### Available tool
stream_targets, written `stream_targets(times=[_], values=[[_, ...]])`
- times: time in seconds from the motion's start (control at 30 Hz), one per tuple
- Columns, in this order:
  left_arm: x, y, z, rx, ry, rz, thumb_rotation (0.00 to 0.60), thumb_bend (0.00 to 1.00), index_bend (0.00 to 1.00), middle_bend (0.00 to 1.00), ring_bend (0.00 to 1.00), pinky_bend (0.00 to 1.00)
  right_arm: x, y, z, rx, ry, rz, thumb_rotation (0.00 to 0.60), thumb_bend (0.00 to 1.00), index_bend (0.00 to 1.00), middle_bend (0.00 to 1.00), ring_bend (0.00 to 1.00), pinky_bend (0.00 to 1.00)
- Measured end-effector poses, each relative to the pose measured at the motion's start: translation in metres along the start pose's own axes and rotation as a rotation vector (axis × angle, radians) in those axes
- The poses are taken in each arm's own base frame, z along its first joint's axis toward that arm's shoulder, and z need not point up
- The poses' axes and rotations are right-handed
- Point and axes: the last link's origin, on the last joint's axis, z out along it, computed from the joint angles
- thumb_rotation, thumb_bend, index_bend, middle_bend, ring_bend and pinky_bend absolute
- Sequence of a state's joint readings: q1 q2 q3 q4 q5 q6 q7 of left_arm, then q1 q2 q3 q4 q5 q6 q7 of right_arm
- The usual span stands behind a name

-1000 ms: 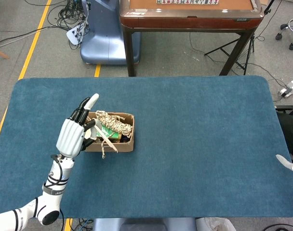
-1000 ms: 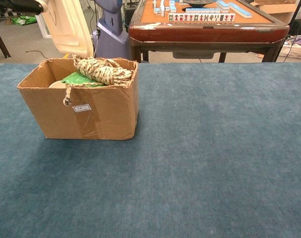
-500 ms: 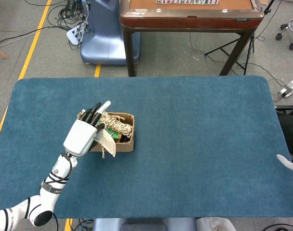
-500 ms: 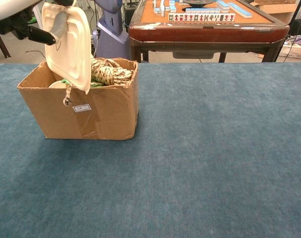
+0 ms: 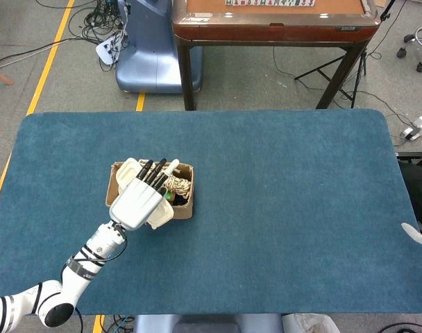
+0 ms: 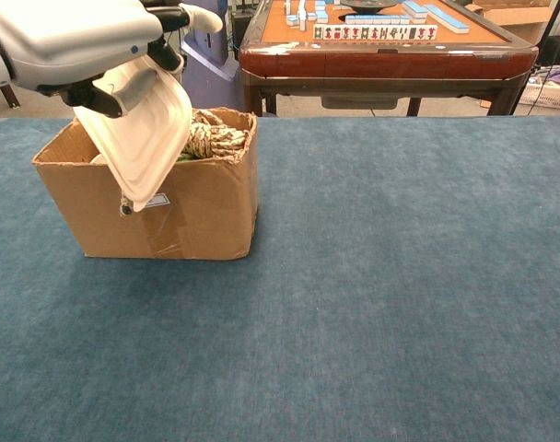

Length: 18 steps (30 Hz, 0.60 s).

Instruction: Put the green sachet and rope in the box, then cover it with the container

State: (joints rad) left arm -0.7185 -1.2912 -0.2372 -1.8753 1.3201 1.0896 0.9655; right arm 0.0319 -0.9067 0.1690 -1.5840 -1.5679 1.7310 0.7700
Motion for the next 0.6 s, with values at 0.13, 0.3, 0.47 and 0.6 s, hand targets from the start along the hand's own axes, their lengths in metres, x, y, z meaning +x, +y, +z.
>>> stream_targets(times=[0.13,0.3,0.47,0.6], values=[[0.006,-0.002,0.006,0.03,-0.042,-0.002,0.6,0.52,0.71,0.0,0.0,0.14,-0.001,0.0,0.001,0.0,-0.005,-0.001,0.6,0.0,0.14,0.13,0.0,0.04],[0.016,-0.007,0.014,0.064,-0.081,0.038,0.6,0.52,0.7,0.0,0.0,0.14,-0.003,0.0,0.001,-0.001,-0.01,-0.004,0.6,0.0,0.14,0.13,0.0,0.04],[0.025,-0.008,0.023,0.078,-0.096,0.11,0.6,0.52,0.7,0.0,0.0,0.14,-0.004,0.0,0.002,-0.002,-0.013,-0.006,0.6,0.0,0.14,0.13,0.0,0.04],[0.027,-0.004,0.03,0.081,-0.119,0.131,0.6,0.52,0.7,0.0,0.0,0.14,-0.005,0.0,0.002,-0.001,-0.016,-0.007,0.6,0.0,0.14,0.13,0.0,0.04]])
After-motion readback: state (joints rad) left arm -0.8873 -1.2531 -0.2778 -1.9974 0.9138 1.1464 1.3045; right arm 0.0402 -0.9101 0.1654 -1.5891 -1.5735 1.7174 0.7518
